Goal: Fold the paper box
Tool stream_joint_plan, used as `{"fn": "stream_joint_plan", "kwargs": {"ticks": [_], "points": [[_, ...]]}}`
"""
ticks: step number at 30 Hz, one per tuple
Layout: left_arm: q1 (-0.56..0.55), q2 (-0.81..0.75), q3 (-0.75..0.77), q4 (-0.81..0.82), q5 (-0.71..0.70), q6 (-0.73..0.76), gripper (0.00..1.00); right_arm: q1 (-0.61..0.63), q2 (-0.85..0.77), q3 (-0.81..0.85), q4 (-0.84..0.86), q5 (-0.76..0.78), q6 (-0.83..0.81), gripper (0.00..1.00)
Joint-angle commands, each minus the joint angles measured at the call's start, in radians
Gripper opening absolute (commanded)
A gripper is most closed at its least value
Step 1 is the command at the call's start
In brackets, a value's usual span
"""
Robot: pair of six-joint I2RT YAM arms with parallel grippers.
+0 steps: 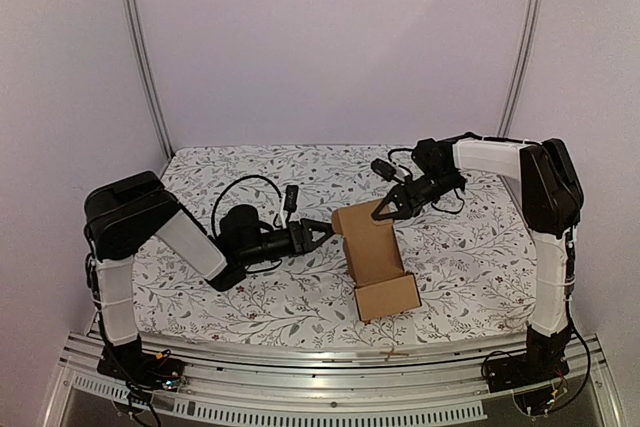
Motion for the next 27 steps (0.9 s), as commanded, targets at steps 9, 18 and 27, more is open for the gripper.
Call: {"fn": "stream_joint_plan", "kwargs": {"ticks": [9, 18, 27], "points": [[-0.047, 0.078, 0.092, 0.178, 0.105, -0.036, 0.44, -0.003, -0.009, -0.014, 0.007, -0.055, -0.002, 0.0], [-0.045, 0.135, 0.134, 0.258, 0.089, -0.081, 0.31, 0.011, -0.018, -0.013, -0.018, -0.067, -0.029, 0.0], [-0.04, 0.147, 0.191, 0.268, 0.119, -0.082, 0.16, 0.016, -0.02, -0.013, -0.024, -0.065, -0.034, 0.0]]}}
